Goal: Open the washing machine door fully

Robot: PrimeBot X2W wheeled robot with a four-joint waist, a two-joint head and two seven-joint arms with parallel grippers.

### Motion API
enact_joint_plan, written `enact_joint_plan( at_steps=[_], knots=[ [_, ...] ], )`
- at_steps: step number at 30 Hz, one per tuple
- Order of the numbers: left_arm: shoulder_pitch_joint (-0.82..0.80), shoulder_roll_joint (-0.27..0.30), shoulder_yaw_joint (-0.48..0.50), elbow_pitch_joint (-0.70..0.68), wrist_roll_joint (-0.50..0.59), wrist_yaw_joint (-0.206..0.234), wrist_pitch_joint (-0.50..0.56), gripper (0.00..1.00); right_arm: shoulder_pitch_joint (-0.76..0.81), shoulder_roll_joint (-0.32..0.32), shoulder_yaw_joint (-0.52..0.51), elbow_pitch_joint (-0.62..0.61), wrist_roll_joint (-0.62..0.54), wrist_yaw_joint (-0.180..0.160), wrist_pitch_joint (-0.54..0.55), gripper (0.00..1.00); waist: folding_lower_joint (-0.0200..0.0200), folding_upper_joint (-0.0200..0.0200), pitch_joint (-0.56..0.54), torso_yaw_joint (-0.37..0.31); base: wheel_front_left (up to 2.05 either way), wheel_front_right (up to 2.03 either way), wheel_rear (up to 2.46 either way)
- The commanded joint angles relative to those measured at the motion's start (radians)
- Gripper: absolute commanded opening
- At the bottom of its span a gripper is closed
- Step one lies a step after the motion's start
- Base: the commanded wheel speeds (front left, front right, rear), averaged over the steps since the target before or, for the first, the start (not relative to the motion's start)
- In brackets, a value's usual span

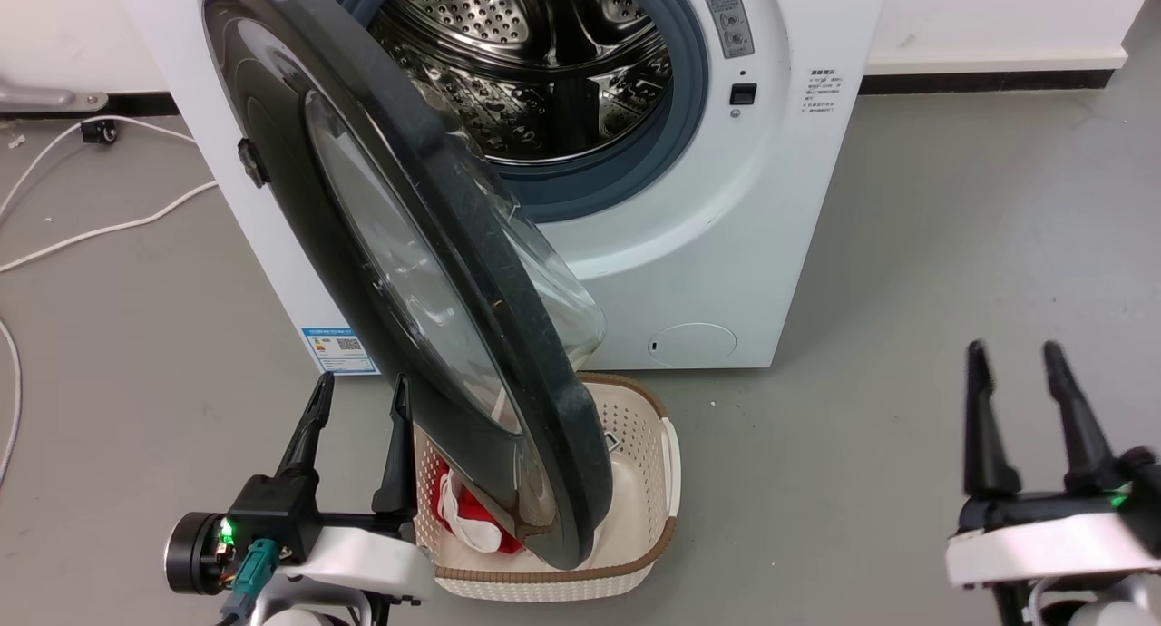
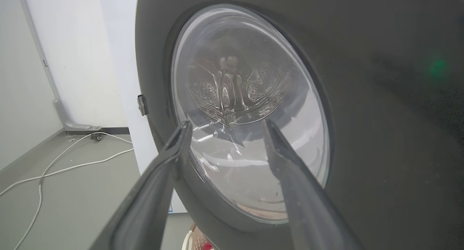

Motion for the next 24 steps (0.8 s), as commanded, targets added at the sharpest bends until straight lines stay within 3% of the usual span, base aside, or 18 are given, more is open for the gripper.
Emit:
enact_joint_plan(
  at_steps=[1, 8, 22, 23, 24],
  knots=[
    [-0.010, 0.000, 0.001, 0.001, 0.005, 0.000, -0.003, 1.00, 0.026, 0.009, 0.008, -0.013, -0.047, 0.000, 0.007, 1.00, -0.0001, 0.0000, 0.001, 0.001, 0.00, 0.00, 0.00],
    [-0.018, 0.000, 0.003, 0.003, 0.006, -0.001, -0.003, 1.00, 0.088, 0.028, 0.035, -0.004, -0.160, 0.000, 0.021, 1.00, -0.0001, 0.0000, 0.004, 0.002, 0.00, 0.00, 0.00],
    [-0.020, 0.000, 0.001, 0.008, 0.017, -0.003, -0.003, 1.00, 0.062, 0.029, 0.038, 0.026, -0.134, 0.000, 0.013, 1.00, -0.0001, 0.0000, 0.012, 0.002, 0.00, 0.00, 0.00],
    [-0.020, 0.000, 0.001, 0.008, 0.018, -0.003, -0.003, 0.47, 0.061, 0.029, 0.038, 0.026, -0.138, 0.000, 0.012, 1.00, -0.0001, 0.0000, 0.013, 0.003, 0.00, 0.00, 0.00],
    [-0.021, 0.000, 0.002, 0.008, 0.015, -0.003, -0.003, 0.00, 0.060, 0.029, 0.038, 0.028, -0.139, 0.000, 0.012, 1.00, -0.0001, 0.0000, 0.012, 0.003, 0.00, 0.00, 0.00]
  ],
)
